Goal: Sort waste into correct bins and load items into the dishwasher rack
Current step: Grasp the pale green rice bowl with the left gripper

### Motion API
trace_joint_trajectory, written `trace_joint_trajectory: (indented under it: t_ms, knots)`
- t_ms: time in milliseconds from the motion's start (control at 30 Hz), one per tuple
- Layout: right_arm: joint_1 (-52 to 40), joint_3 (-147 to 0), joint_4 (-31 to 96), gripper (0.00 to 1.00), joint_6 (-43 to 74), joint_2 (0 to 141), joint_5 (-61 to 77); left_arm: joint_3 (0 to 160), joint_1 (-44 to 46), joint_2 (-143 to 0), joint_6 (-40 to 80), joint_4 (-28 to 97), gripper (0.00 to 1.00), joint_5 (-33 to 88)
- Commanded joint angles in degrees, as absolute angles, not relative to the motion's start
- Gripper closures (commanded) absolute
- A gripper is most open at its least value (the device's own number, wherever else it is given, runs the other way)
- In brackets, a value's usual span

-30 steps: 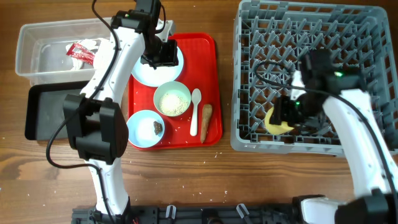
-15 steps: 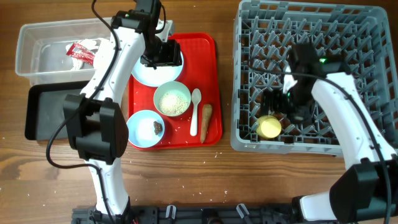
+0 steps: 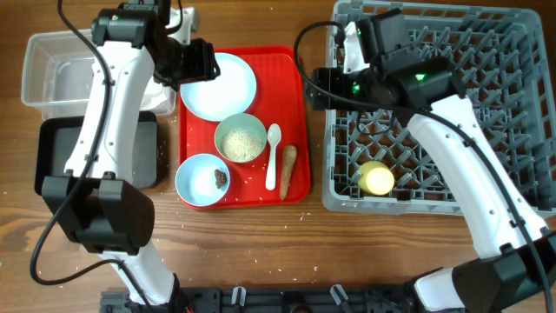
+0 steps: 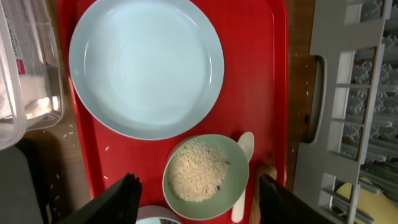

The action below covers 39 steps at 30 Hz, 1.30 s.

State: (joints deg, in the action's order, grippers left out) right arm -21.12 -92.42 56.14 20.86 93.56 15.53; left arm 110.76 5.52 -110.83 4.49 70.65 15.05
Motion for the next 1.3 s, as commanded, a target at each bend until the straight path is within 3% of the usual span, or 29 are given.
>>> trace_joint_trajectory:
  t_ms: [0,100,300,400,500,933,1100,1133,1267]
  knots:
    - [-21.15,-93.36,55.83,0.2,22.55,94.8,12.84,111.2,6.83,-110.93,5.52,71.66,0.46,16.69]
    - [-20.32,-93.36,55.88,0.2,23.16,94.8,9.85,108.88,11.31,-111.48,6.44,71.11,0.53,16.53]
    - [-16.19,-93.36,57.52,0.2,22.39,94.78,9.85,98.7,22.5,-114.91,7.09,64.62,0.53,8.49]
    - [-15.0,-93.36,58.65,0.2,20.97,94.78,9.85,95.57,25.78,-116.07,7.11,61.63,0.58,3.46]
    - [-14.92,-93.36,59.37,0.2,20.91,94.78,9.85,93.93,26.85,-117.01,7.49,59.53,0.68,0.97]
    - [-14.92,-93.36,60.77,0.2,19.44,94.8,9.85,85.32,29.21,-118.1,14.35,53.52,0.73,0.49]
    - [-14.92,-93.32,61.34,0.2,18.96,94.8,9.85,84.66,30.11,-118.08,14.37,53.76,0.86,0.51]
    - [-14.92,-93.32,61.34,0.2,18.44,94.8,9.87,84.75,30.11,-118.08,14.37,54.04,0.94,0.51]
    - [-14.92,-93.32,61.32,0.2,17.98,94.8,9.85,85.6,30.11,-117.69,14.39,55.75,0.96,0.54]
